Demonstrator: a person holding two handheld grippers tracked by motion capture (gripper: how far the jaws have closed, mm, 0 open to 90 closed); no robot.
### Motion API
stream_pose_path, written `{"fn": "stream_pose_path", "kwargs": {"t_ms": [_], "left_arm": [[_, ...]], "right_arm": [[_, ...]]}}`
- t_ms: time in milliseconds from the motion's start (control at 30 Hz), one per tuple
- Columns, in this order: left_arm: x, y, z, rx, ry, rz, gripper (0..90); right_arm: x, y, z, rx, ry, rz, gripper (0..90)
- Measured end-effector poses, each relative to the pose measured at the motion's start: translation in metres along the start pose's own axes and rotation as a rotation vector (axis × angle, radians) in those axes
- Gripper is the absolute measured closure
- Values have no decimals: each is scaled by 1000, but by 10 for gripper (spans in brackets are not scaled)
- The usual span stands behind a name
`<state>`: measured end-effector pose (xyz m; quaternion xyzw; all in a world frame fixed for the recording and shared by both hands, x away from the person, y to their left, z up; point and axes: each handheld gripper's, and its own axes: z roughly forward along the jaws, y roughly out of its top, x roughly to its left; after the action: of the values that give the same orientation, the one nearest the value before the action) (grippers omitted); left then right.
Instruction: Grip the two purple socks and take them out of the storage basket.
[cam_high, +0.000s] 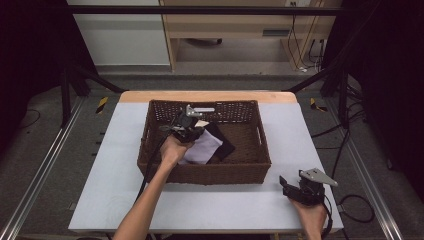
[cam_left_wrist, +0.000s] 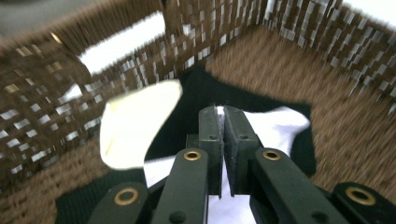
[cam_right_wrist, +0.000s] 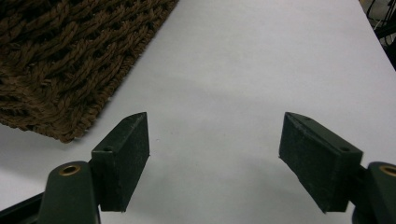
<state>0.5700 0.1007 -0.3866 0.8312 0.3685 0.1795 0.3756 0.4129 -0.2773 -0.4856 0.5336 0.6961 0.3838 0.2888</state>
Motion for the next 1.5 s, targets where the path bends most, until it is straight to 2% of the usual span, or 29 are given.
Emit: {"fn": "stream_pose_path", "kwargs": {"t_ms": [67, 200, 400, 433, 600, 800, 967, 1167, 1267, 1333, 1500], "left_arm": [[1, 2, -6, -50, 7, -10, 857], [5, 5, -19, -133, -14, -46, 857], [5, 8, -49, -239, -13, -55, 857], [5, 9, -56, -254, -10, -47, 857], [0, 10, -83, -321, -36, -34, 857], [-8, 6, -111, -352, -40, 2, 857], [-15, 2, -144, -403, -37, 16, 858], [-26, -4, -181, -434, -82, 51, 857], [-31, -10, -191, -443, -91, 60, 857], [-33, -15, -199, -453, -116, 60, 856], [-39, -29, -215, -451, -98, 88, 855]], "right_arm": [[1, 0, 0, 0, -2, -4, 245], [1, 0, 0, 2, -3, -9, 247], [1, 0, 0, 4, -7, -8, 247], [1, 0, 1, 5, -6, -11, 247], [1, 0, 1, 10, -4, -7, 247], [2, 0, 1, 12, -4, -8, 250], [2, 0, 1, 14, -8, -11, 249], [2, 1, 1, 18, -9, -8, 248], [2, 0, 1, 16, -11, -11, 248], [2, 0, 1, 18, -12, -10, 248], [2, 0, 2, 20, -14, -13, 246]]}}
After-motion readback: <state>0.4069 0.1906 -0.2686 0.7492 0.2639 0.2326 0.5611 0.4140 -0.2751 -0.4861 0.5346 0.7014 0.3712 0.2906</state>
